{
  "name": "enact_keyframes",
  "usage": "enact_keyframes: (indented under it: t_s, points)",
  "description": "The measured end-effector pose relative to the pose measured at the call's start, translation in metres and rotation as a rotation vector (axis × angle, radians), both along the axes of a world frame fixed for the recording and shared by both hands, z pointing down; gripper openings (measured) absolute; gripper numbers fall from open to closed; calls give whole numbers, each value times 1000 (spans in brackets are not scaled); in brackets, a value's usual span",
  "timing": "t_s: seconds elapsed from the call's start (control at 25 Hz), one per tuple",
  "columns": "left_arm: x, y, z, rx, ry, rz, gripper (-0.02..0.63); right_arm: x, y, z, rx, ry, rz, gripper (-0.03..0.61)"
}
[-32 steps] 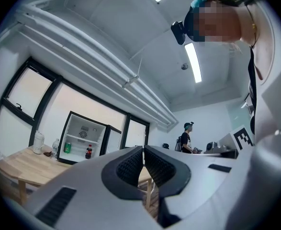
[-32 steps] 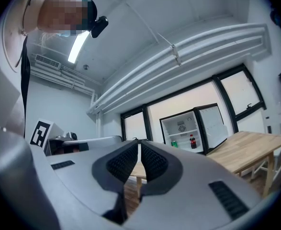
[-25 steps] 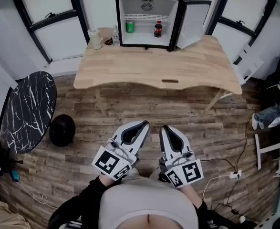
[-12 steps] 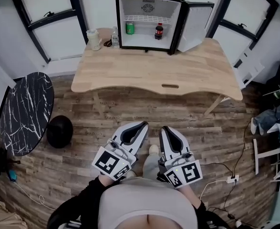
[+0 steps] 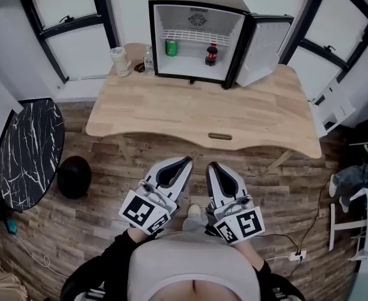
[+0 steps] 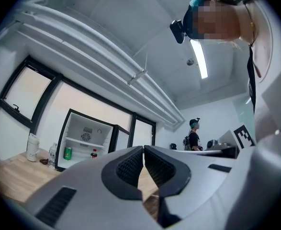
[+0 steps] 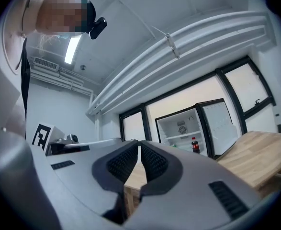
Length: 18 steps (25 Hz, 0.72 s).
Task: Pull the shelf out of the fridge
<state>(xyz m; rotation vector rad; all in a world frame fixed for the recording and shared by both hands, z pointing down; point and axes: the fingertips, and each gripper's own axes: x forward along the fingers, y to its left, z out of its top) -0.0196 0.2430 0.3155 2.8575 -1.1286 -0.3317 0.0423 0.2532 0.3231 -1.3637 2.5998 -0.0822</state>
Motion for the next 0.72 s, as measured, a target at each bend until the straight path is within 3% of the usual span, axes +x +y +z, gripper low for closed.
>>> enact_keyframes:
  t_s: [0.72]
  points:
    - [61, -108, 1, -12, 14, -97, 17, 60, -112, 4, -20, -8, -97, 41]
